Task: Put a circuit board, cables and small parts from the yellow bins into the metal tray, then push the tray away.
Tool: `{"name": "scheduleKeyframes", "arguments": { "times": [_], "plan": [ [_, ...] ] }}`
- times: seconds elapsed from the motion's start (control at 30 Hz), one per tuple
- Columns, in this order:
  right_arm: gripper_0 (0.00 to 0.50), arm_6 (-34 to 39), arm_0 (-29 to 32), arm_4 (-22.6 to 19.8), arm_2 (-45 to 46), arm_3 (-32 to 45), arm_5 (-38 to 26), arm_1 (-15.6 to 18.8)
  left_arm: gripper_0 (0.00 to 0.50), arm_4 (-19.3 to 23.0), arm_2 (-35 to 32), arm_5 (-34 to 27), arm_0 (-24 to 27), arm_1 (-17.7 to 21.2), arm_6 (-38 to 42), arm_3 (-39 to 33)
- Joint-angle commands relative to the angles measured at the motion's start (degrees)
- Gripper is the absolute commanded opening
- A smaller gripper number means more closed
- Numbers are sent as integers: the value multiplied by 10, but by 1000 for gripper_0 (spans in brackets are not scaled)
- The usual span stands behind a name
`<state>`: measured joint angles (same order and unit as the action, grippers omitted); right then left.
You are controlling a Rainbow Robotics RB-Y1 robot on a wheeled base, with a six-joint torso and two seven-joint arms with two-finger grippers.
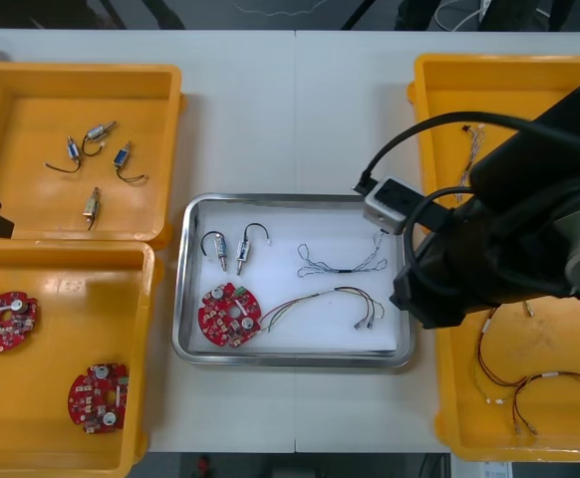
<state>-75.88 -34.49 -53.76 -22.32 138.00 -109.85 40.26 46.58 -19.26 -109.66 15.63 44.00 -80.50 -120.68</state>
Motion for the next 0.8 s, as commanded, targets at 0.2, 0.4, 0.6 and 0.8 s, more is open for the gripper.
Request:
{"name": "scheduleKeyframes", "arguments": {
  "times": [0.2,0.4,0.6,0.8],
  "plan": [
    [500,-49,-81,86,-182,-35,0,-89,500,17,-28,-3,-42,34,3,-21],
    [500,-75,-98,130,-269,-82,47,-117,500,23,-29,-3,-54,37,6,-22],
    [500,-131,-110,168,-330,-128,103,-127,500,23,-30,-3,-59,36,10,-22],
    [500,-136,-114,206,-379,-163,141,-138,500,23,-27,-3,-61,36,10,-22]
  ]
}}
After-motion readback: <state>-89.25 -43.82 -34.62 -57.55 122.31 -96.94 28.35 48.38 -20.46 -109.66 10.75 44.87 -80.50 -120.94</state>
